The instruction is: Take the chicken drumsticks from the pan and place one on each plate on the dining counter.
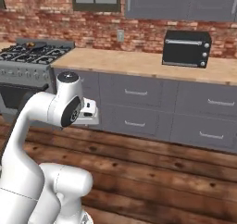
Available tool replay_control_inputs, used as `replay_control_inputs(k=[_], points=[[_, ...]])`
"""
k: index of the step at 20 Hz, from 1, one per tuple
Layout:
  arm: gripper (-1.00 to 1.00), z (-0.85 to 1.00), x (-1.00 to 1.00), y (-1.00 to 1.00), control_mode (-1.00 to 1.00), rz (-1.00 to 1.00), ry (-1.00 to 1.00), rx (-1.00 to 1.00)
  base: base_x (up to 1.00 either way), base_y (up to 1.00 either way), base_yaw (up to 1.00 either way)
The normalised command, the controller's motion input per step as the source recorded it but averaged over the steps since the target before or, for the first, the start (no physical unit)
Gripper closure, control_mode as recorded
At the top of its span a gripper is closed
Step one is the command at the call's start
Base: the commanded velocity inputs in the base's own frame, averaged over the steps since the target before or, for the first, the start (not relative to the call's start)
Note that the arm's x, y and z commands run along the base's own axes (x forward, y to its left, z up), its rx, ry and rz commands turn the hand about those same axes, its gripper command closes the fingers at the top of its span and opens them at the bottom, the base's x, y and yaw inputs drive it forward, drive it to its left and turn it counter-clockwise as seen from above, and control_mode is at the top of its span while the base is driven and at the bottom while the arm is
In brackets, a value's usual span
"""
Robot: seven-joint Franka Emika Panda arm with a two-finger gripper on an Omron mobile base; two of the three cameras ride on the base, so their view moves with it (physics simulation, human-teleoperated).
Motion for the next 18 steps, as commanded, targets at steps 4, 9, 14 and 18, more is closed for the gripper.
replay_control_inputs(k=[4, 9, 14, 18], points=[[-1.00, 0.00, 0.00, 0.00, 1.00, 0.00, 0.00, 0.00, 1.00, 0.06, 0.29], [-1.00, 0.00, 0.00, 0.00, 1.00, 0.00, 0.00, 0.00, 0.99, 0.03, 0.43], [-1.00, 0.00, 0.00, 0.00, 1.00, 0.00, 0.00, 0.00, 0.98, 0.00, 0.50], [-1.00, 0.00, 0.00, 0.00, 1.00, 0.00, 0.00, 0.00, 1.00, 0.00, 0.52]])
